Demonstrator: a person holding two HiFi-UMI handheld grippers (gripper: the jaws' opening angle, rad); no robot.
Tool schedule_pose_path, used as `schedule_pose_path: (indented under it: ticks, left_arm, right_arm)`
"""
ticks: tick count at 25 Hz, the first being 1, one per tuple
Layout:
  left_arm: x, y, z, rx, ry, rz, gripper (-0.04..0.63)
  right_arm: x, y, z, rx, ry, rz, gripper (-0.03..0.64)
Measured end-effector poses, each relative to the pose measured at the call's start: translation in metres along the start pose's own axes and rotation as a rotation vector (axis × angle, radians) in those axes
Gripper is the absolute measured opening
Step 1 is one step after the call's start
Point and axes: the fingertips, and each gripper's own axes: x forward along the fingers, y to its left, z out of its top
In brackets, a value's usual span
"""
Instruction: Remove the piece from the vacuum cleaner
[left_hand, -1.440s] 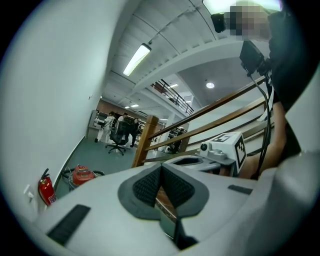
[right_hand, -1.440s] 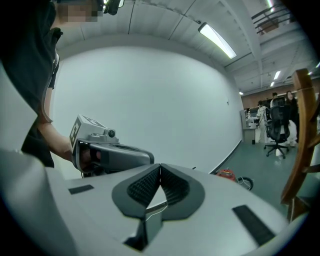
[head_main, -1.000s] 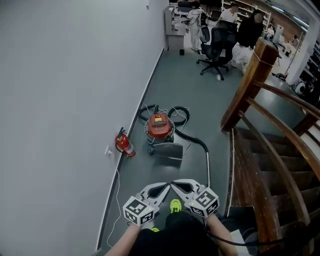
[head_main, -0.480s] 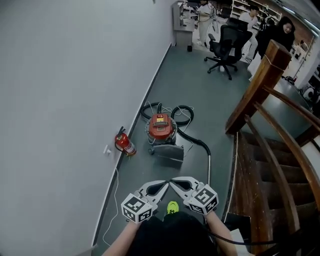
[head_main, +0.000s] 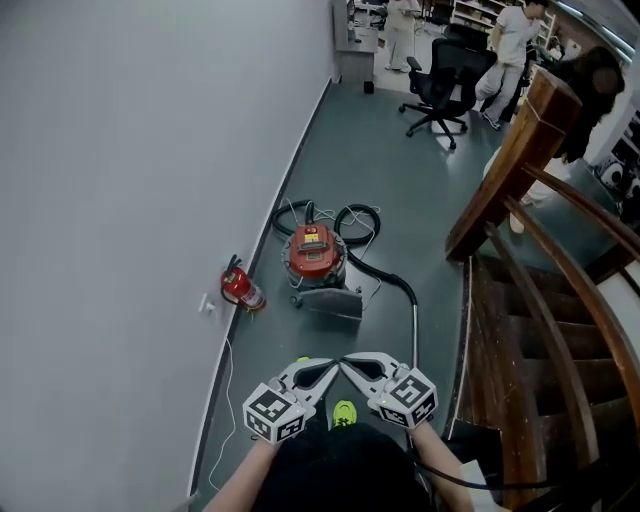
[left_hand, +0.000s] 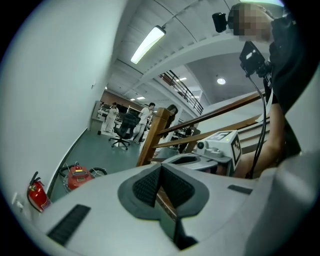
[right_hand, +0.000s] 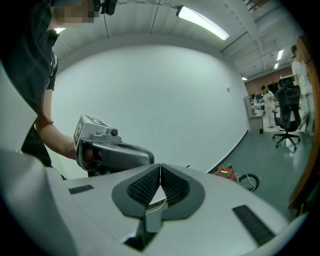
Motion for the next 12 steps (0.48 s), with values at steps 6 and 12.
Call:
schedule_pose_path:
  ticks: [6, 12]
  left_arm:
    - [0.015, 0.021, 0.007, 0.033, 0.028, -0.031, 0.008]
    - [0.024, 0.051, 0.024, 0.047, 0.034, -0.043, 0.008]
  right_arm:
    - [0.013, -0.023, 0.006, 0.0, 0.017, -0.036, 0.015]
    - [0.035, -0.046, 0.023, 0.003, 0.035, -0.056, 0.015]
